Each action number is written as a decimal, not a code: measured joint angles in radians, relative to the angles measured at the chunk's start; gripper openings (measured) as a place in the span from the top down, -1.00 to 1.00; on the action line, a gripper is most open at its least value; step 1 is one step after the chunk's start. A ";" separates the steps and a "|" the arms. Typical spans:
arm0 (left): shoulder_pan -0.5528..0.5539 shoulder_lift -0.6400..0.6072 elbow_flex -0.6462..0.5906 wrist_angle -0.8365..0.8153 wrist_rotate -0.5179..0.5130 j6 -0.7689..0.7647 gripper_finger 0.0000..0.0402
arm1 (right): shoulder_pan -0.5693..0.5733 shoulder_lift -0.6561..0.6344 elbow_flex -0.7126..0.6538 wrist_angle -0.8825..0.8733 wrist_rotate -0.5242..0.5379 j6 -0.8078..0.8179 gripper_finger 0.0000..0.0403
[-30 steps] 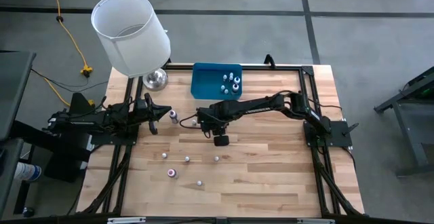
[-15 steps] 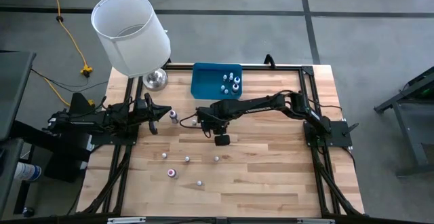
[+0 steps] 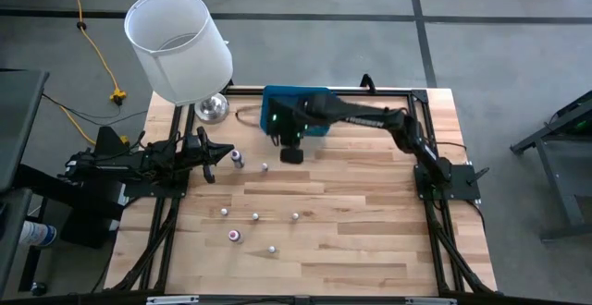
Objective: Pick & Place food coloring
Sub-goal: Put the small red food coloring bottle into the blue bin, then put the small light blue food coloring bottle into the blue bin
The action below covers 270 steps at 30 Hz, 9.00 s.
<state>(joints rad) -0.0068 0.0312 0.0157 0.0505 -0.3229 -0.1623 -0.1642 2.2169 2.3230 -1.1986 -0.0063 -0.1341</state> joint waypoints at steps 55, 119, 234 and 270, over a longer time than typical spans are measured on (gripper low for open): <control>0.000 0.000 0.000 0.000 0.000 0.000 1.00 | -0.517 0.110 -0.247 0.336 -0.133 0.449 0.71; 0.000 0.000 0.000 0.000 0.000 0.000 1.00 | -0.509 0.291 0.018 0.052 -0.056 0.282 0.38; 0.000 0.000 0.000 0.000 0.000 0.000 1.00 | 0.074 0.240 -0.066 0.264 0.012 0.094 0.24; 0.000 0.000 0.000 0.000 0.000 0.000 1.00 | 0.060 0.272 -0.114 0.418 -0.070 0.090 0.24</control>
<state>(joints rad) -0.0071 0.0315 0.0155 0.0505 -0.3229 -0.1623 -0.1043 2.4893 2.2086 -0.7810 -0.0760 -0.0442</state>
